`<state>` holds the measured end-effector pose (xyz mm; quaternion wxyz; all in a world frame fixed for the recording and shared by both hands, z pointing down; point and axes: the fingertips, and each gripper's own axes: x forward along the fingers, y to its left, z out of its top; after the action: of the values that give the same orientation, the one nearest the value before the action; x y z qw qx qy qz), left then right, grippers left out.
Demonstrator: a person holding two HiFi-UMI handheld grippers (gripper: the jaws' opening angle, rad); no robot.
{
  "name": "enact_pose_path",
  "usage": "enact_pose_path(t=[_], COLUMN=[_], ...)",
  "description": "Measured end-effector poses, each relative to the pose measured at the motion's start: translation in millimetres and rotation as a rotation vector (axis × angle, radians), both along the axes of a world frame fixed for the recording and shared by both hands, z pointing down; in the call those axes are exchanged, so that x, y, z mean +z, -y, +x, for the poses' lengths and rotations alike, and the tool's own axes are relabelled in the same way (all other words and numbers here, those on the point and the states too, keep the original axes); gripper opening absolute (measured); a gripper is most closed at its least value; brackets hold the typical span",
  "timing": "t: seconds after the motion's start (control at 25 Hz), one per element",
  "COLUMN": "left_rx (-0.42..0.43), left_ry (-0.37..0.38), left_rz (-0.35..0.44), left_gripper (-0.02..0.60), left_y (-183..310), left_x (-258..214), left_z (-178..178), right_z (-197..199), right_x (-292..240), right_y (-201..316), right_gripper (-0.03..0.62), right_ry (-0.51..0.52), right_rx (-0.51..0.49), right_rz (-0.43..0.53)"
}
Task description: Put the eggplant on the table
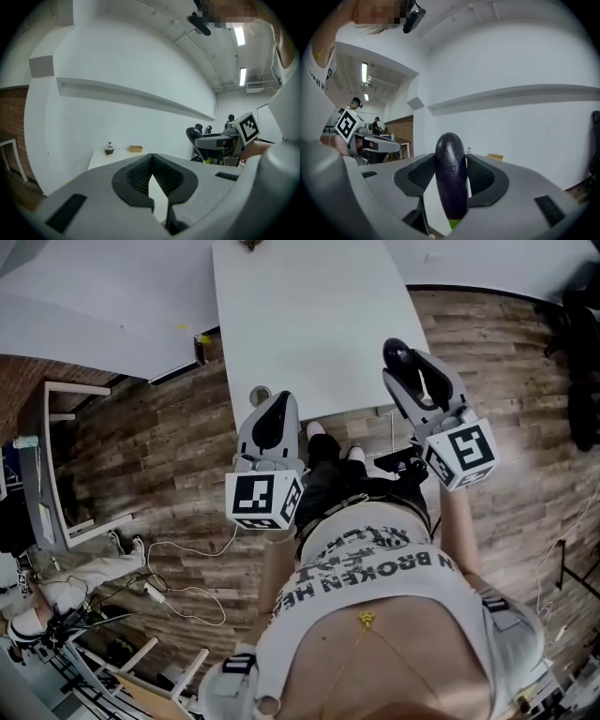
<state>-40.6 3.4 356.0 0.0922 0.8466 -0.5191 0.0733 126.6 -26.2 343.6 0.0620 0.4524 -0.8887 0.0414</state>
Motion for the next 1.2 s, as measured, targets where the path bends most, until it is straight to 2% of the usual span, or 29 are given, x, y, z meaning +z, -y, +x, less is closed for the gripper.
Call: enact_pose_path(t=[0.28, 0.48, 1.0, 1.2], left_rx=[0.077, 0.114, 0.143, 0.163], left_ry=[-0.008, -0.019, -0.057, -0.052], left_rz=[-0.002, 0.030, 0.055, 0.064], left_gripper=[0.006, 0.006, 0.006, 0.006], left_y=[22, 44, 100, 114], left_x=[1, -9, -12, -13], left_z=[12, 18, -16, -25], right_z=[6, 3, -64, -82], right_x=[1, 2, -6, -8], right_y=[6, 21, 82, 90], right_gripper=[0.210, 0.210, 0.210, 0.210], right_ry=[-0.001, -0.023, -0.126, -0.157], right_rx=[0.040, 0.049, -0.016, -0.040], right_rz=[-0.010, -0.015, 0.034, 0.055])
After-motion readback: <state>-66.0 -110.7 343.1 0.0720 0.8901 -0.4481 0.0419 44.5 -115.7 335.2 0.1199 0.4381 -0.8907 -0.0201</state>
